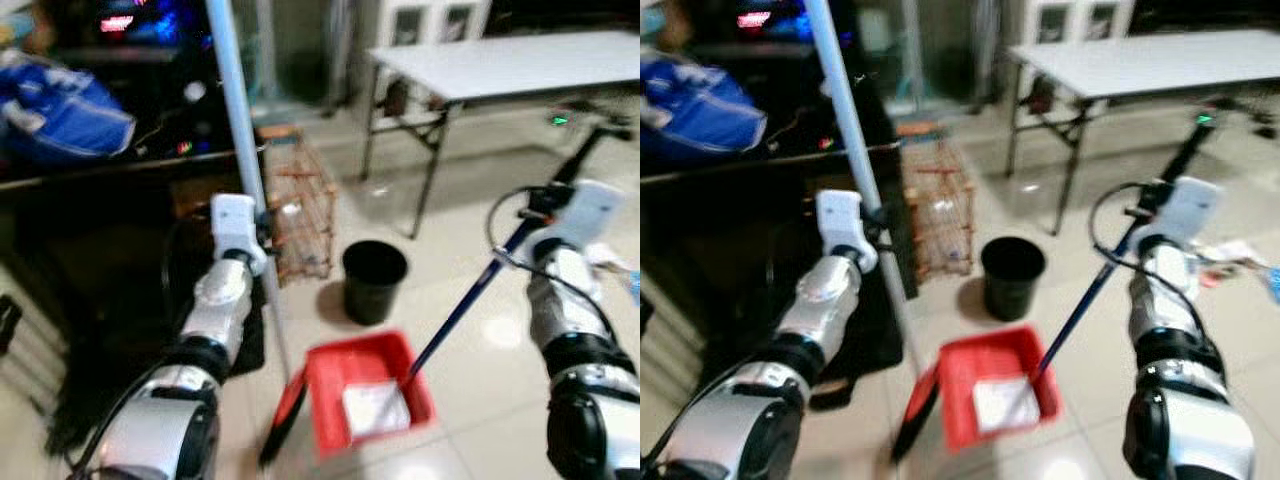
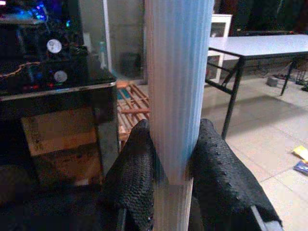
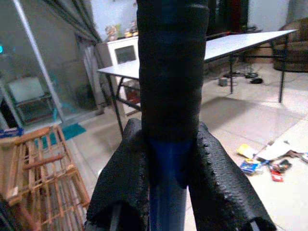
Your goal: Sweep floor
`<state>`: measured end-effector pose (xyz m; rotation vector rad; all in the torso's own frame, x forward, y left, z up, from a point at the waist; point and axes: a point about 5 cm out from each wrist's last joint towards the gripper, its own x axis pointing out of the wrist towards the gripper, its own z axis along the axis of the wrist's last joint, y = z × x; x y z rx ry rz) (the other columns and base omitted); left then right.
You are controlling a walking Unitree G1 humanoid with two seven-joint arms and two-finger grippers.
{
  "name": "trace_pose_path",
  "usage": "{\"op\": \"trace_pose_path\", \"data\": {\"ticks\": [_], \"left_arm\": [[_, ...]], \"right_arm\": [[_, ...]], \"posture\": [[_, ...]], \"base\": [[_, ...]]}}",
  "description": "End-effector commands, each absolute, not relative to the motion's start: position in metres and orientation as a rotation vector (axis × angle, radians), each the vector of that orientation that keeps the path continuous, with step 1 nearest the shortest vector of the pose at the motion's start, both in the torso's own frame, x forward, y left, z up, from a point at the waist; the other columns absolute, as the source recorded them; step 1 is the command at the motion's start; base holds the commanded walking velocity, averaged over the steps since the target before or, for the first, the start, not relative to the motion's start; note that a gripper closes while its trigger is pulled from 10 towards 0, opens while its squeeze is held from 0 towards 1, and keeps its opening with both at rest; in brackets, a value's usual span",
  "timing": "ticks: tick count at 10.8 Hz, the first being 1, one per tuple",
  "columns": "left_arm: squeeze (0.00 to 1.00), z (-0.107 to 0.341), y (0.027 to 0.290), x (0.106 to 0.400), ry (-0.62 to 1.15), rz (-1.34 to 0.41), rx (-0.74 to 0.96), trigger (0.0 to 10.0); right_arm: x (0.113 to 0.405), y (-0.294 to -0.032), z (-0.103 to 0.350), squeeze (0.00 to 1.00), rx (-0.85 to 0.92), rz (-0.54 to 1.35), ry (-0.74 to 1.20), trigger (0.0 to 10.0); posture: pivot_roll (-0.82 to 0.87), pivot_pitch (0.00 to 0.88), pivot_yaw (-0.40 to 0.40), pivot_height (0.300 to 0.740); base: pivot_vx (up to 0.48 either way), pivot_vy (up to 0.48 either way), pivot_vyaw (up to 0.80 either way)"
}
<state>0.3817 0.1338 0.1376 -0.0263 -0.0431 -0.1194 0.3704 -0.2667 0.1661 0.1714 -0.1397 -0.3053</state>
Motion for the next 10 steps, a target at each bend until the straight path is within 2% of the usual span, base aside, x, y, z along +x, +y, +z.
{"op": "trace_pose_path", "data": {"ticks": [1,10], "left_arm": [[0.0,0.1476,0.1375,0.3851,-0.081,-0.118,-0.015,10.0],[0.0,0.1444,0.1387,0.3842,-0.07,-0.117,-0.015,10.0]], "right_arm": [[0.3723,-0.2638,0.1711,0.0,0.183,-0.299,-0.167,10.0],[0.3715,-0.2634,0.1682,0.0,0.185,-0.3,-0.16,10.0]], "posture": [[-0.02,0.0,0.0,0.74],[-0.02,0.0,0.0,0.74]], "base": [[0.0,0.0,0.0],[0.0,0.0,0.0]]}}
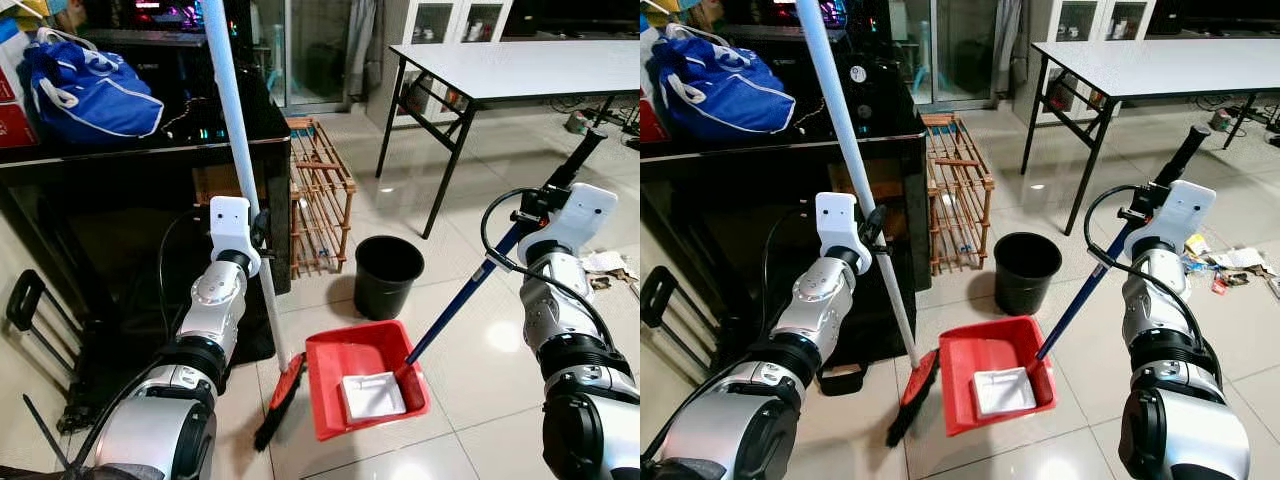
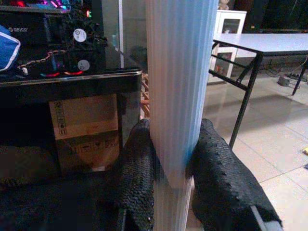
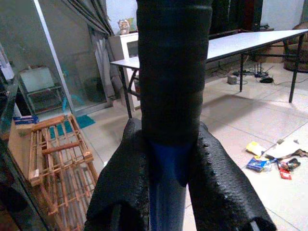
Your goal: Sweep floor
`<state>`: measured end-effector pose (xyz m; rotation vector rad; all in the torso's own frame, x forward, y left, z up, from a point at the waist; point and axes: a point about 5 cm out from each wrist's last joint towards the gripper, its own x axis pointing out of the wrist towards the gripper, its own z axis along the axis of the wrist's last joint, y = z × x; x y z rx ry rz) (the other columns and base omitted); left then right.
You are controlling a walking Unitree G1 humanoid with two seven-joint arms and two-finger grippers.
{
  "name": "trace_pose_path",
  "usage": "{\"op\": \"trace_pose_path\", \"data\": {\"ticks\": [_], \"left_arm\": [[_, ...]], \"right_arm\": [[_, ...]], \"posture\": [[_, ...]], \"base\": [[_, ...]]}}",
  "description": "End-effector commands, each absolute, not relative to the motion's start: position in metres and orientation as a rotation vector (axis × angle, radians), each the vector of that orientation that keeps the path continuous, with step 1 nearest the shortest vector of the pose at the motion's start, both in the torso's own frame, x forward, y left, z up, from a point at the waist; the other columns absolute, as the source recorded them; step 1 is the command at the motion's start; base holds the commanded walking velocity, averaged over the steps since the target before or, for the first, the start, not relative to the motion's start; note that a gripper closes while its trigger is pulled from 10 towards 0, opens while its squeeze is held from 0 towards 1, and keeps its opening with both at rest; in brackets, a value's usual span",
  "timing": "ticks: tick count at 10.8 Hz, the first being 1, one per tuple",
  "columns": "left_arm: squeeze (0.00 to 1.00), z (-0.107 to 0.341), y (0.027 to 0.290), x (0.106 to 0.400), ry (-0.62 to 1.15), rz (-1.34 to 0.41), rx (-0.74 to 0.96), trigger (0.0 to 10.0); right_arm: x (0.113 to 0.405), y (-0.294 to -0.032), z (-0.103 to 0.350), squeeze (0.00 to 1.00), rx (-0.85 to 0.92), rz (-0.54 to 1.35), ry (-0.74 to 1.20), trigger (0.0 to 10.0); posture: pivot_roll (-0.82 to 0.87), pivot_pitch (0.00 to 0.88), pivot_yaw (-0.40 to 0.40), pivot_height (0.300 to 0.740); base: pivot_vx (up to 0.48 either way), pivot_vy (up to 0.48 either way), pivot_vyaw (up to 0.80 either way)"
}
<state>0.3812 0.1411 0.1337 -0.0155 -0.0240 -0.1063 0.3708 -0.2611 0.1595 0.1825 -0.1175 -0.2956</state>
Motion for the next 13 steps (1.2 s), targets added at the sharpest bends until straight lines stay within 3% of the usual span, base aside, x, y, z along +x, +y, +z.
{"op": "trace_pose_path", "data": {"ticks": [1,2,3,13], "left_arm": [[0.0,0.144,0.139,0.384,-0.07,-0.117,-0.015,10.0],[0.0,0.144,0.139,0.384,-0.07,-0.117,-0.015,10.0],[0.0,0.135,0.141,0.382,-0.036,-0.118,-0.008,10.0],[0.0,0.116,0.147,0.377,0.052,-0.107,-0.007,10.0]], "right_arm": [[0.371,-0.263,0.168,0.0,0.185,-0.3,-0.16,10.0],[0.371,-0.263,0.168,0.0,0.185,-0.3,-0.16,10.0],[0.369,-0.264,0.157,0.0,0.186,-0.308,-0.13,10.0],[0.358,-0.267,0.13,0.0,0.18,-0.328,-0.045,10.0]], "posture": [[-0.02,0.0,0.0,0.74],[-0.02,0.0,0.0,0.74],[-0.02,0.169,0.096,0.74],[-0.02,0.165,0.096,0.74]], "base": [[0.0,0.0,0.0],[0.0,0.0,0.0],[0.0,0.0,0.0],[0.0,0.0,0.0]]}}
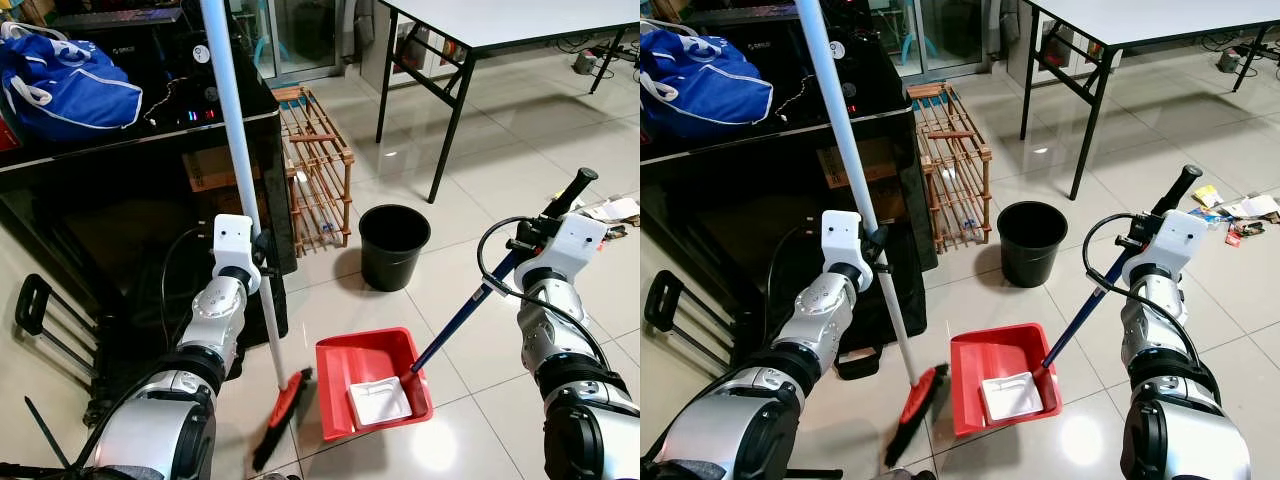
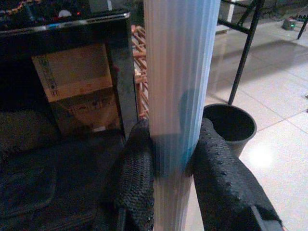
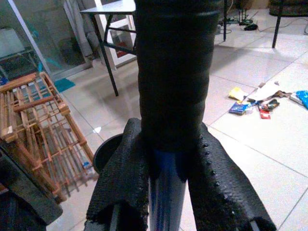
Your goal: Sweep floor
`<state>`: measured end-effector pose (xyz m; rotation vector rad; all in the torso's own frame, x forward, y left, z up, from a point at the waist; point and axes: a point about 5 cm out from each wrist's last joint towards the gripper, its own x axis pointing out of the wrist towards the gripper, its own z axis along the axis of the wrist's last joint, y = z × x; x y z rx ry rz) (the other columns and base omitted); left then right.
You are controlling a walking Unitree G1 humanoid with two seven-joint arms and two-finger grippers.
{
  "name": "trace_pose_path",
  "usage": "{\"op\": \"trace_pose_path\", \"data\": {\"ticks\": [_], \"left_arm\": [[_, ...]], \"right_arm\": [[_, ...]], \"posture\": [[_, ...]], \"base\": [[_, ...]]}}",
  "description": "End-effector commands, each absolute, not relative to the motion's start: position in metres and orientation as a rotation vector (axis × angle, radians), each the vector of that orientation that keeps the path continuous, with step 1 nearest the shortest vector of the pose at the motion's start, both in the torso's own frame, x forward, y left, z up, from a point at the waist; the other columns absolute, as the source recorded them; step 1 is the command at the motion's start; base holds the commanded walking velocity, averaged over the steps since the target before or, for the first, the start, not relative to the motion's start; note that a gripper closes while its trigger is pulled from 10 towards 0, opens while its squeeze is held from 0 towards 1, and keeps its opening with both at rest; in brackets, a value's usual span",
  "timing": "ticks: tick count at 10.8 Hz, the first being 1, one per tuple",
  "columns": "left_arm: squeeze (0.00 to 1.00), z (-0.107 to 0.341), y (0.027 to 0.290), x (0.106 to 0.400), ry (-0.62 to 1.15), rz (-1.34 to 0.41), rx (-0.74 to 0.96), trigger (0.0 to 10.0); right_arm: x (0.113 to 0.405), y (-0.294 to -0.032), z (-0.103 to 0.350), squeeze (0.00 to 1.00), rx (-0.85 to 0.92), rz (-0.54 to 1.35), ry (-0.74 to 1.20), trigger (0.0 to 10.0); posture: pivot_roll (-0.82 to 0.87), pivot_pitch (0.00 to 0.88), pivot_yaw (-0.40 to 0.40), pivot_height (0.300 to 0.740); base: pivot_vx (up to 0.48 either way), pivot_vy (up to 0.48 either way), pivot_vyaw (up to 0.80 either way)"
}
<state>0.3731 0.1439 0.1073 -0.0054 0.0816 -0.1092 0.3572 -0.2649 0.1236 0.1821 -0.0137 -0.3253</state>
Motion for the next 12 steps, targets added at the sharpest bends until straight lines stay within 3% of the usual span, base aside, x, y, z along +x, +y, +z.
{"op": "trace_pose_path", "data": {"ticks": [1,12], "left_arm": [[0.0,0.117,0.15,0.378,0.053,-0.1,-0.006,10.0],[0.0,0.094,0.156,0.367,0.144,-0.08,-0.009,10.0]], "right_arm": [[0.358,-0.268,0.13,0.0,0.181,-0.327,-0.045,10.0],[0.345,-0.265,0.099,0.0,0.192,-0.333,0.06,10.0]], "posture": [[-0.02,0.165,0.097,0.74],[-0.02,0.176,0.096,0.74]], "base": [[0.0,0.0,0.0],[0.0,0.0,0.0]]}}
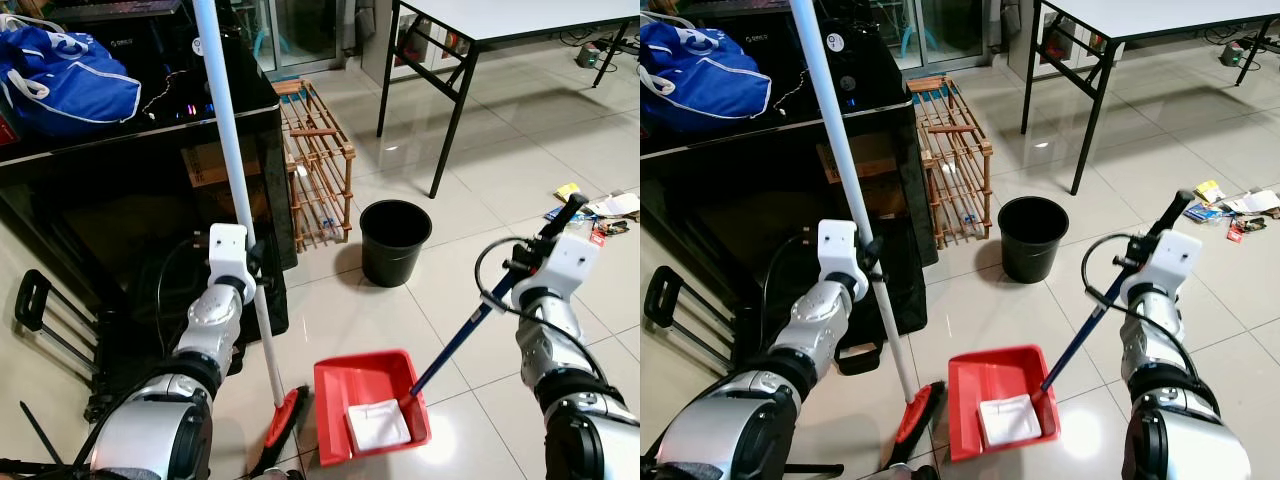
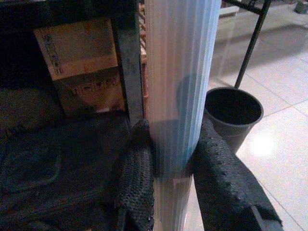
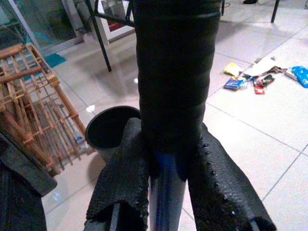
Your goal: Sweep floor
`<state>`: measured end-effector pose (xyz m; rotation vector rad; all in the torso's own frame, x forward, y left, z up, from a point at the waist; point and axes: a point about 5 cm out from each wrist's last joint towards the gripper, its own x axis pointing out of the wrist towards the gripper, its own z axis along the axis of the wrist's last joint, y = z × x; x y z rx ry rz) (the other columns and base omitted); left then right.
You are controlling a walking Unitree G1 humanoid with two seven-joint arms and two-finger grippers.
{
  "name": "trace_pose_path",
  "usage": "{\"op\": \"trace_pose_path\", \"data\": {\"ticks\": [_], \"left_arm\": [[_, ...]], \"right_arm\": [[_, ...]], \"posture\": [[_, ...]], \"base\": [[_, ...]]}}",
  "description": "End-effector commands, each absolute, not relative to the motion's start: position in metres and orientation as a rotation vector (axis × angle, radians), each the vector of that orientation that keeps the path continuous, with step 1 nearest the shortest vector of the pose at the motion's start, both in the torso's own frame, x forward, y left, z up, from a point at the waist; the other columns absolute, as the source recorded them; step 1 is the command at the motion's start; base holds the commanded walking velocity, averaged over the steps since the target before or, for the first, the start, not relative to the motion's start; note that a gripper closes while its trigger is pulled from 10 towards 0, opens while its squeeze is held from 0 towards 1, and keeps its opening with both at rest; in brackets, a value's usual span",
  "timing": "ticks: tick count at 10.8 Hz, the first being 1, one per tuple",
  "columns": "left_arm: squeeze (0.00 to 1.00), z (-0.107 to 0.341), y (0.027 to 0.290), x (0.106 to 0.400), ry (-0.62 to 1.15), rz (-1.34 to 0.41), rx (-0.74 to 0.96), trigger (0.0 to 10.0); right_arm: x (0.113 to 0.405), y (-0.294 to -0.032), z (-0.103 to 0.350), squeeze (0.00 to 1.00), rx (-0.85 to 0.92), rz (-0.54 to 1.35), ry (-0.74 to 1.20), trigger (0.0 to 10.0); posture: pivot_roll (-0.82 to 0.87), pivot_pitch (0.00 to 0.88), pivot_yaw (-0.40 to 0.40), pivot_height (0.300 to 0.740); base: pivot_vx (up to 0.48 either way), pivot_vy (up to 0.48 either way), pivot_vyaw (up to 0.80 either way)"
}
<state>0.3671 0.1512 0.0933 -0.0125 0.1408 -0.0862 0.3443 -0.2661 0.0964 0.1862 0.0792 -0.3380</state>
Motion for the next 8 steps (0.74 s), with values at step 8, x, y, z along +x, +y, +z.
{"op": "trace_pose_path", "data": {"ticks": [8], "left_arm": [[0.0,0.069,0.158,0.353,0.223,-0.073,-0.008,10.0]], "right_arm": [[0.333,-0.245,0.068,0.0,0.209,-0.283,0.141,10.0]], "posture": [[-0.02,0.168,0.092,0.74]], "base": [[0.0,0.0,0.0]]}}
